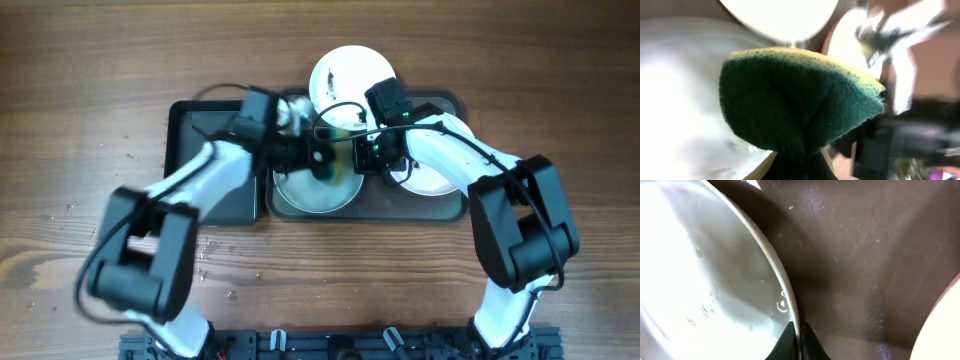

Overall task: Clean dirty plates on tray and stack at the side
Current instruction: 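Move the sponge with the left gripper over the small black tray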

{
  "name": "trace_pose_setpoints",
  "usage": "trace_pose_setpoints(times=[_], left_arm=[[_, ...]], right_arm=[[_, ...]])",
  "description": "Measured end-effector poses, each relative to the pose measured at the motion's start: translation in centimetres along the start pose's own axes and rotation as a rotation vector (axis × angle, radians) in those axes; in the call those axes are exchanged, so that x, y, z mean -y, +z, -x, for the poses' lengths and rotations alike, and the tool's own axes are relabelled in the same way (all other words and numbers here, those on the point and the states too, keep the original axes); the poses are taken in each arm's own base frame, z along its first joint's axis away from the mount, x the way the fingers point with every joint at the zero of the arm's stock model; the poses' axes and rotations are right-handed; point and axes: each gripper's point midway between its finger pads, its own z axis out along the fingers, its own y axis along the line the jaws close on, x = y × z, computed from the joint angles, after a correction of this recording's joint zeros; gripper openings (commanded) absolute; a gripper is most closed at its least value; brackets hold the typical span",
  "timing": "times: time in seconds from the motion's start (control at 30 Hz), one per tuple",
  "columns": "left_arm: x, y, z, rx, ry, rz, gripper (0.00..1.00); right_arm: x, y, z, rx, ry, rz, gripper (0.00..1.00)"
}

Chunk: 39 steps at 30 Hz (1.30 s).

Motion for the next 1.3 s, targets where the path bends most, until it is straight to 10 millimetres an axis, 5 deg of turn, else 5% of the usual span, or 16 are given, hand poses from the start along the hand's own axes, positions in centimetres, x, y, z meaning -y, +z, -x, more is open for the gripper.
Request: trace_pose_setpoints(times=[0.1,0.23,0.5,0.63,0.8,1.07,1.3], left_arm=[[-0.6,-4.1,3.0,0.127,-0.019,0.065,0.04],[-4.0,-10.2,5.5,0.277,-0.112,0.201,0.04],[-14.2,-17.3,3.2,0.298,-0.334,0.499,0.04],[-15.7,-17.4,2.0,0.247,-0.334,0.574,0.04],[-16.4,-16.1,2.6,0.242,-0.282,0.593,0.04],[-17.0,-11.7,2.9,0.18,-0.19,0.592,0.04],[-15.4,-7.7,2.1,0.1,-0.063,0.579,0.04]], right_arm=[[0.0,0.0,0.0,-0.001,0.0,0.002,0.04],[0.0,0.0,0.0,-0.001,0.0,0.003,0.04],[-0.1,0.0,0.0,0.001,-0.001,0.004,0.04],[-0.1,0.0,0.1,0.003,-0.001,0.004,0.04],[-0.1,0.0,0.1,0.003,-0.001,0.005,0.04],[-0.1,0.0,0.1,0.003,-0.001,0.005,0.04],[-0.1,0.0,0.1,0.004,-0.001,0.005,0.04]])
